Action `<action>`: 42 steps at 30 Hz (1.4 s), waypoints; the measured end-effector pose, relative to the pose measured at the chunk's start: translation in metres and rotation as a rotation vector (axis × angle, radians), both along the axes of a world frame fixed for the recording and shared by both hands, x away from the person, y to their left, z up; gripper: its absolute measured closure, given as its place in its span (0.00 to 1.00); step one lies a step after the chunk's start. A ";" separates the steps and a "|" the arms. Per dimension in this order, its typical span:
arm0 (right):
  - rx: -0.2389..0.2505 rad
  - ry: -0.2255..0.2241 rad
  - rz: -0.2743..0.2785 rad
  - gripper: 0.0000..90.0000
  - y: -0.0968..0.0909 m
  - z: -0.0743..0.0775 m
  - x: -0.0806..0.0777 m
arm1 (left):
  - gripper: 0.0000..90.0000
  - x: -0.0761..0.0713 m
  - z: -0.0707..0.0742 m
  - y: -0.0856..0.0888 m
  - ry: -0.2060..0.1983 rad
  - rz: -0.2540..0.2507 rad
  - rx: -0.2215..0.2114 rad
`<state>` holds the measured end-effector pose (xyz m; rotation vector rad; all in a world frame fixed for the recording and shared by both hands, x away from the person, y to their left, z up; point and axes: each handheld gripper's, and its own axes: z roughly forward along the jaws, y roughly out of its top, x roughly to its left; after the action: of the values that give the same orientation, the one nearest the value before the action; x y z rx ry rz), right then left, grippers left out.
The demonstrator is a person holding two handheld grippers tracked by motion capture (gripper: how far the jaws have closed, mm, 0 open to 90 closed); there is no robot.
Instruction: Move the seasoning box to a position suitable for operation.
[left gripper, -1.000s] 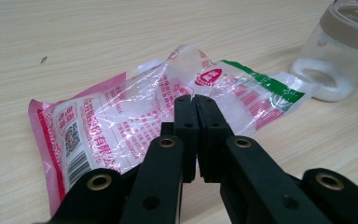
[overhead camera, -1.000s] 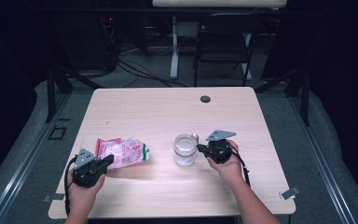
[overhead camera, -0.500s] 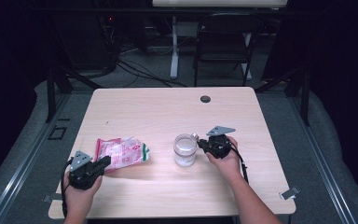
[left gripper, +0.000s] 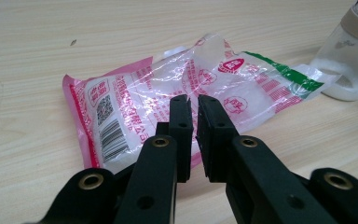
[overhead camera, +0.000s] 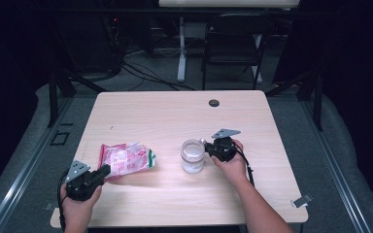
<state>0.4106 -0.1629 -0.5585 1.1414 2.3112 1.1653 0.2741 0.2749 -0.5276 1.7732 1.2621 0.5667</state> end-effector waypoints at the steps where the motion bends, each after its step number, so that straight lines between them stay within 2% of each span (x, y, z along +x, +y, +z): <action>1: 0.000 0.000 0.000 0.88 0.000 0.000 0.000 | 0.94 0.000 0.000 0.000 0.000 0.000 0.000; 5: -0.012 0.002 -0.001 0.92 0.001 -0.002 0.002 | 0.94 -0.001 0.000 0.000 0.000 0.000 0.001; 14: -0.019 0.003 -0.007 0.94 0.000 0.000 -0.001 | 0.94 0.000 0.001 -0.003 -0.010 -0.014 0.014; 18: -0.024 0.011 -0.017 0.94 0.000 0.002 -0.005 | 0.93 0.002 0.002 -0.006 -0.013 -0.027 0.019; 23: -0.016 -0.005 -0.037 0.95 0.000 0.006 -0.012 | 0.93 0.006 0.004 -0.013 -0.026 -0.049 0.017; 27: 0.017 -0.012 -0.063 0.95 -0.003 0.009 -0.021 | 0.93 0.009 0.006 -0.022 -0.033 -0.084 0.024; 31: 0.013 -0.010 -0.080 0.95 -0.008 0.010 -0.030 | 0.92 0.014 0.007 -0.033 -0.046 -0.121 0.027; 34: -0.006 -0.019 -0.105 0.96 -0.012 0.011 -0.039 | 0.92 0.019 0.008 -0.047 -0.050 -0.173 0.041; 37: -0.022 -0.024 -0.113 0.96 -0.014 0.012 -0.045 | 0.92 0.021 0.009 -0.056 -0.056 -0.202 0.048; 38: -0.026 -0.025 -0.123 0.95 -0.015 0.013 -0.052 | 0.91 0.023 0.010 -0.065 -0.063 -0.230 0.061; 40: -0.029 -0.027 -0.128 0.95 -0.016 0.013 -0.056 | 0.92 0.024 0.010 -0.069 -0.066 -0.242 0.062; 42: -0.043 -0.030 -0.140 0.96 -0.018 0.015 -0.067 | 0.91 0.026 0.011 -0.079 -0.071 -0.272 0.071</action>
<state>0.3441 -0.1804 -0.5433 1.2391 2.1849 1.0695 0.2999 0.1964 -0.5164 1.9271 0.9419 0.5172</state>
